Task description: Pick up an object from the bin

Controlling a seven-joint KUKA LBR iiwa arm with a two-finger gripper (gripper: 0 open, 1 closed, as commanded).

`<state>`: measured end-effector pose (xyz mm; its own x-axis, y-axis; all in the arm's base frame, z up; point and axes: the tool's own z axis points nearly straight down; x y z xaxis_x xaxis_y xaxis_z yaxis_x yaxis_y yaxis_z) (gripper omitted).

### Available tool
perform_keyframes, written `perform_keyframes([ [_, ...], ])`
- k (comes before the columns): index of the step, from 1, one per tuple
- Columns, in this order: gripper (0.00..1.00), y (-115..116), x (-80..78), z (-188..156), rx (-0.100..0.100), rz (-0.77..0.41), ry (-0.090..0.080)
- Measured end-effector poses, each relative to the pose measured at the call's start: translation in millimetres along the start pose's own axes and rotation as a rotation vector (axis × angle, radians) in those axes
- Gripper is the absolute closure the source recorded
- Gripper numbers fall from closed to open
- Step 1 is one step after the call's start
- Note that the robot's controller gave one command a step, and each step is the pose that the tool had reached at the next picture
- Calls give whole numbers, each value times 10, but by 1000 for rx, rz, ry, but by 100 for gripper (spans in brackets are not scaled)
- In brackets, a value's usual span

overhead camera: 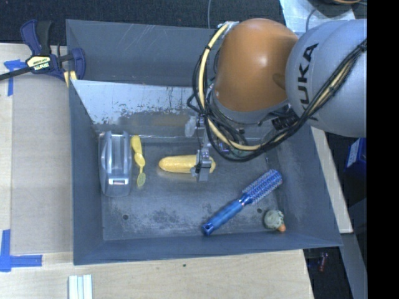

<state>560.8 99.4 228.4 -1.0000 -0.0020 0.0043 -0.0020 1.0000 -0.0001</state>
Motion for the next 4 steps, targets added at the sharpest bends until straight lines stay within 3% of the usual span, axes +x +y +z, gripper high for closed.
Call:
perform_keyframes([
  [1,0,-8,-17,-41,-1,3,-8],
  [2,0,-187,-244,634,-2,4,-14],
  [3,0,-334,-535,1591,-4,145,-20],
  [4,0,-329,-558,1634,-2,82,-20],
])
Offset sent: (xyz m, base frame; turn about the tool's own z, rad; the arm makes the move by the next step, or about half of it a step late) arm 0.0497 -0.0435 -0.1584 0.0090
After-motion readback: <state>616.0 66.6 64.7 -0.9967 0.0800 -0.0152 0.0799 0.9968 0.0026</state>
